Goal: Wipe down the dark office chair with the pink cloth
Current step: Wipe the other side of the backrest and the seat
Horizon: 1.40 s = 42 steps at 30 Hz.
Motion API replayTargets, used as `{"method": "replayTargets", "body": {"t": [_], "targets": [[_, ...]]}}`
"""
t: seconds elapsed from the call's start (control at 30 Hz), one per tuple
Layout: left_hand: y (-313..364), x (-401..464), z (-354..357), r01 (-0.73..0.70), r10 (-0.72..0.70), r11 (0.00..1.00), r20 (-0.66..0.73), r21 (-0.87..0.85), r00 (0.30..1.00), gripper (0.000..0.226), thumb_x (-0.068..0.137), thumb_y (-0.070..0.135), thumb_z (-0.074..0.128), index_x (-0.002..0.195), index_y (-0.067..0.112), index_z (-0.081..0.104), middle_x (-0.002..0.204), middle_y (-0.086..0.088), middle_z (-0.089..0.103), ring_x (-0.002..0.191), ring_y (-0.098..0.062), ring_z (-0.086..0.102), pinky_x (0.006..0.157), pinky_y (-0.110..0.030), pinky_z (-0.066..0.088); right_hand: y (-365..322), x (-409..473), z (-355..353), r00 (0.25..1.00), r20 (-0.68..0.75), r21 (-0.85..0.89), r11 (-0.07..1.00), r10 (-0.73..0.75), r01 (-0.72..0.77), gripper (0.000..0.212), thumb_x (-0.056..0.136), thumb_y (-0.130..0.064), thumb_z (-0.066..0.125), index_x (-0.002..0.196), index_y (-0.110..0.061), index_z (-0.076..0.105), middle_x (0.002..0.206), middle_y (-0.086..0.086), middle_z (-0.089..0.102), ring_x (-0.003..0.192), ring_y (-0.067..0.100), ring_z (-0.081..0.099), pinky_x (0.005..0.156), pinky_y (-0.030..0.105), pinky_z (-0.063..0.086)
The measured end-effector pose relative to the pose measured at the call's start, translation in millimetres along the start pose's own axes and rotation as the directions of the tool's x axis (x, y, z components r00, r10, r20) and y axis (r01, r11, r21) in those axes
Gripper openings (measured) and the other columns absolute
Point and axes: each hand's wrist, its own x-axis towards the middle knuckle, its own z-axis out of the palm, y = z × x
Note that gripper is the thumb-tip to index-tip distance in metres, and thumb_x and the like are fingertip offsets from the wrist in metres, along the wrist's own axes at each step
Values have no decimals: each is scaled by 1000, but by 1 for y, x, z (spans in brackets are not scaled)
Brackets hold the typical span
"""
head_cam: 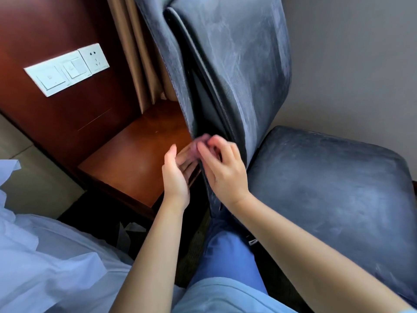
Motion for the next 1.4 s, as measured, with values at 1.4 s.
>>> {"method": "replayTargets", "body": {"t": [1.4], "targets": [[22,0,7,-15,15,1000,-18,17,1000,69,99,52,20,121,0,60,116,-14,67,109,-21,63,103,-34,44,-15,82,-12,983,-156,-63,995,-92,83,21,93,-12,51,96,-13,72,106,-4,46,80,19,45,69,25,41]]}}
